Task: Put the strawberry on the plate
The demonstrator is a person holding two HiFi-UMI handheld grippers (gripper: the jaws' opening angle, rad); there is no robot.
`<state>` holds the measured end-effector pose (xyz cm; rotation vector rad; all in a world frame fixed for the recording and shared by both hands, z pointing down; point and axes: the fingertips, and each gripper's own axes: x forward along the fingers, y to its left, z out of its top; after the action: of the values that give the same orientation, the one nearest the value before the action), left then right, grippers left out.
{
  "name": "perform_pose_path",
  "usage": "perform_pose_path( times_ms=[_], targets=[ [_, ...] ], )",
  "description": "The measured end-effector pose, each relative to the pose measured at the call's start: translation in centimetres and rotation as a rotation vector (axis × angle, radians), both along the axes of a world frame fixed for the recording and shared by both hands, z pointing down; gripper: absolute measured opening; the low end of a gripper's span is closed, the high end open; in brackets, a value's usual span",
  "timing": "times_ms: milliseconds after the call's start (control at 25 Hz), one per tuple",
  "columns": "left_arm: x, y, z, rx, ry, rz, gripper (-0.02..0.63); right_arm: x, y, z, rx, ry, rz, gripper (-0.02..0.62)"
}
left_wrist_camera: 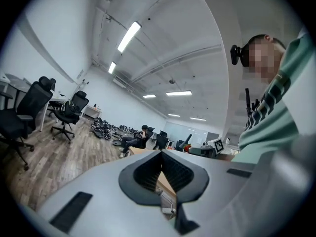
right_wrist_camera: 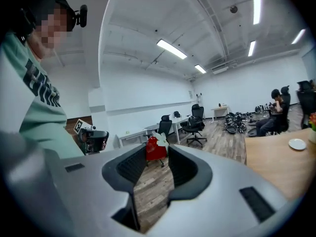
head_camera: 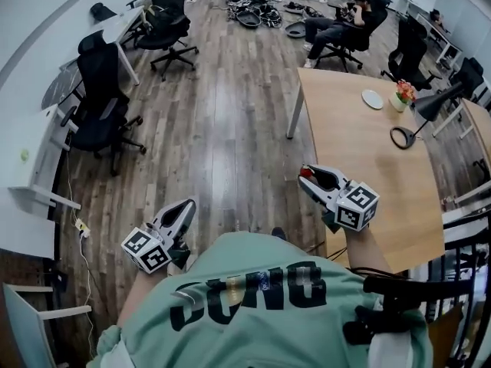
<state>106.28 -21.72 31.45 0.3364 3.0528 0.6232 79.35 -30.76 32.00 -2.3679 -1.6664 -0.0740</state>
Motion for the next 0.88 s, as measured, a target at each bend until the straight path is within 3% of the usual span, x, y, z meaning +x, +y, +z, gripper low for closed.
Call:
perform_pose_path(
  times_ms=[360, 520, 720, 880],
  targets=[
    [-12.9, 8.5, -2.5, -0.022, 0.016, -0.096, 0.005, -12.0, 11.4, -1.9, -0.081, 0.013, -0.122, 0.143],
    [-18.6, 11.0, -3.3, -0.054, 0.035, -0.08, 0.005, -15.9, 14.6, -2.1, -0.093, 0.01, -0.159, 0.143],
    [-21.2, 17.4, -2.5, -0.022, 0.021, -0.073, 0.005, -17.8, 19.4, -2.2, -0.099, -0.007, -0.155, 0.143],
    [-22.4, 24.1, -2.3, -0.075, 0.0, -0.027, 0.005, -17.6, 25.0, -2.7, -0.11, -0.064, -0.125, 0.143]
  ],
)
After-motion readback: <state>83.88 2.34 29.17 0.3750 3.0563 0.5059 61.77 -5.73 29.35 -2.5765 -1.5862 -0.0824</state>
